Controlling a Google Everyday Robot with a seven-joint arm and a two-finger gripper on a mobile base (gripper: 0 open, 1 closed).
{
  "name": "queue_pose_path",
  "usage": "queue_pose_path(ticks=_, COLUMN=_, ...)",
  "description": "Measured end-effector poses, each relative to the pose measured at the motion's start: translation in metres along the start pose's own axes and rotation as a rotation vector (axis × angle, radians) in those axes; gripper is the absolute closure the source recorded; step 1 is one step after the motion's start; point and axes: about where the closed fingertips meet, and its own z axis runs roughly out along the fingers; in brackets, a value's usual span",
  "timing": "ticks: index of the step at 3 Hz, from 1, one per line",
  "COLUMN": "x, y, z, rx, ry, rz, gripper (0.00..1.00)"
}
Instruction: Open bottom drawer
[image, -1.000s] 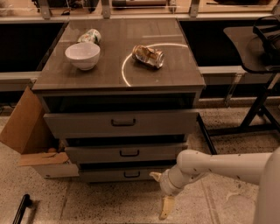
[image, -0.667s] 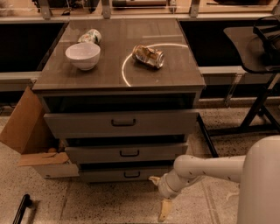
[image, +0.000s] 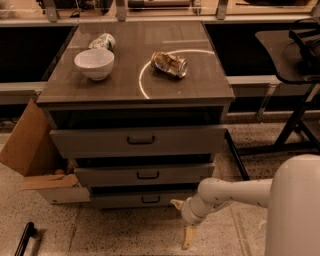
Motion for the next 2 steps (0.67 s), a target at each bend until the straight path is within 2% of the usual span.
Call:
queue_pose_path(ticks=1, x=0.0368, y=-0.0561, z=0.0299, rx=0.018, ry=-0.001, rz=-0.087, gripper=0.00)
queue_pose_path(ticks=2, x=0.0368, y=-0.0561, z=0.0299, rx=0.018, ry=-0.001, rz=-0.087, gripper=0.00)
